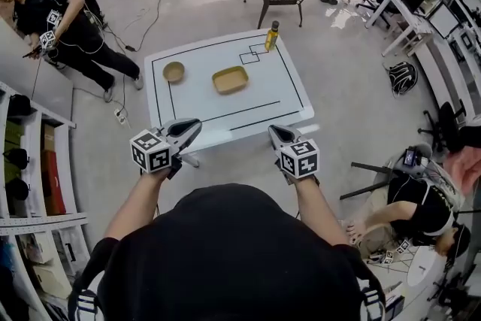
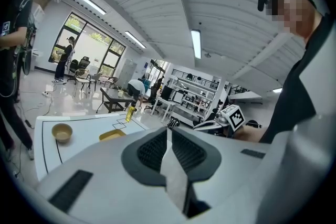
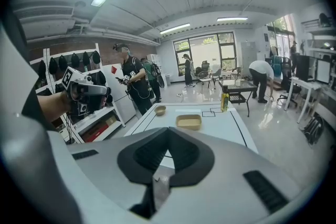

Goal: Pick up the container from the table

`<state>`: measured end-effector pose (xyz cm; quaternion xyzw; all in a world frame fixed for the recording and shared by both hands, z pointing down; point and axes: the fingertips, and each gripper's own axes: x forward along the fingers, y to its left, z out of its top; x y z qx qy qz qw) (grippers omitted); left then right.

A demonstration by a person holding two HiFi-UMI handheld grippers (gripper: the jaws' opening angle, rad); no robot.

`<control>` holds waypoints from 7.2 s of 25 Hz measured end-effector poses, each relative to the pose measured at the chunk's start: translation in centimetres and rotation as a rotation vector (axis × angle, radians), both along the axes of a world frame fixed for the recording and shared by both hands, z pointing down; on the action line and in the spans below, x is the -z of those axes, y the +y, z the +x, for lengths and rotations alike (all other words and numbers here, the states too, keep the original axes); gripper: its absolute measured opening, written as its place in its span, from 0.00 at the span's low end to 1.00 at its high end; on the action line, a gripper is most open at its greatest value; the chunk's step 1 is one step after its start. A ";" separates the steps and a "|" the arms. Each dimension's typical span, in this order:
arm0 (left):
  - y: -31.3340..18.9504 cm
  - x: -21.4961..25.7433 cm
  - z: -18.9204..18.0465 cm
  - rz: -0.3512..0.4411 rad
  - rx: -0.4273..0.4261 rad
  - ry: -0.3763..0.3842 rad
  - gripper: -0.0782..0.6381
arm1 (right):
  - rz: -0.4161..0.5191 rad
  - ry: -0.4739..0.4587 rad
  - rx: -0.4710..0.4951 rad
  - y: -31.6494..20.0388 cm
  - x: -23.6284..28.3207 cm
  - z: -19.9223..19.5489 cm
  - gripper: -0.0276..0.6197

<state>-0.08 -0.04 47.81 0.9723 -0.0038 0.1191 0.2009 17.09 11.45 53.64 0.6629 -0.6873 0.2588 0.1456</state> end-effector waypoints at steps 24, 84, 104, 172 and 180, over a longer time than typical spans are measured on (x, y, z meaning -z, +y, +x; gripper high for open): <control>1.8 -0.6 5.2 -0.014 0.034 0.013 0.16 | -0.032 0.012 0.073 0.5 -1.1 4.4 0.05; -23.8 0.9 9.5 0.153 0.165 0.051 0.16 | 0.092 0.087 -0.052 -24.8 1.7 12.6 0.05; -25.6 -0.6 6.9 0.143 0.339 0.016 0.16 | 0.008 0.083 0.140 -29.4 -1.2 12.3 0.05; -27.0 -9.0 5.6 0.003 0.541 -0.105 0.16 | -0.476 0.083 0.714 -29.4 -24.0 5.4 0.31; -27.0 -9.9 5.6 -0.013 0.554 -0.111 0.16 | -0.506 0.114 0.769 -28.8 -25.6 5.1 0.31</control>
